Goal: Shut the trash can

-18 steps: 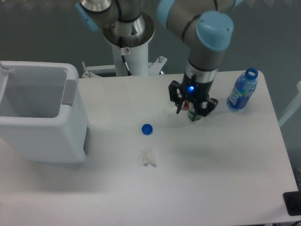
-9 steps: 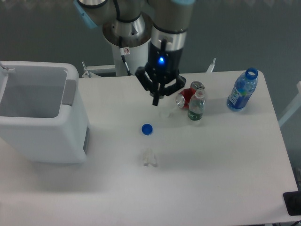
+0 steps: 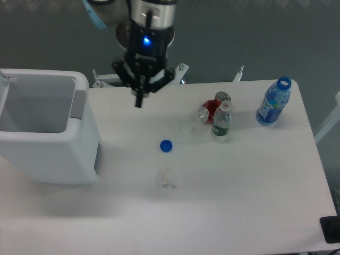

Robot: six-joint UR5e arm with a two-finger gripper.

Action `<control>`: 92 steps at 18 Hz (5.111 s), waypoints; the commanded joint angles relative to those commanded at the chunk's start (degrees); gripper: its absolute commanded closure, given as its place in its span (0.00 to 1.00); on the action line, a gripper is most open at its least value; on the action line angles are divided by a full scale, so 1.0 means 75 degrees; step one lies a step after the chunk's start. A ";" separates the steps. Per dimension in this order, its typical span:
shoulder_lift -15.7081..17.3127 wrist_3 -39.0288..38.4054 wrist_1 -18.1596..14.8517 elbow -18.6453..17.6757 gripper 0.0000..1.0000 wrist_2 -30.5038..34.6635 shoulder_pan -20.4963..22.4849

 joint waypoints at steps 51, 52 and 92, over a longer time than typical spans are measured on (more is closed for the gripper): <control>-0.0492 0.0092 0.0540 0.1161 1.00 0.2307 -0.4900; -0.0480 0.0092 0.0516 0.1172 1.00 0.2355 -0.4912; -0.0117 0.0034 0.0258 0.0763 1.00 0.3457 -0.4163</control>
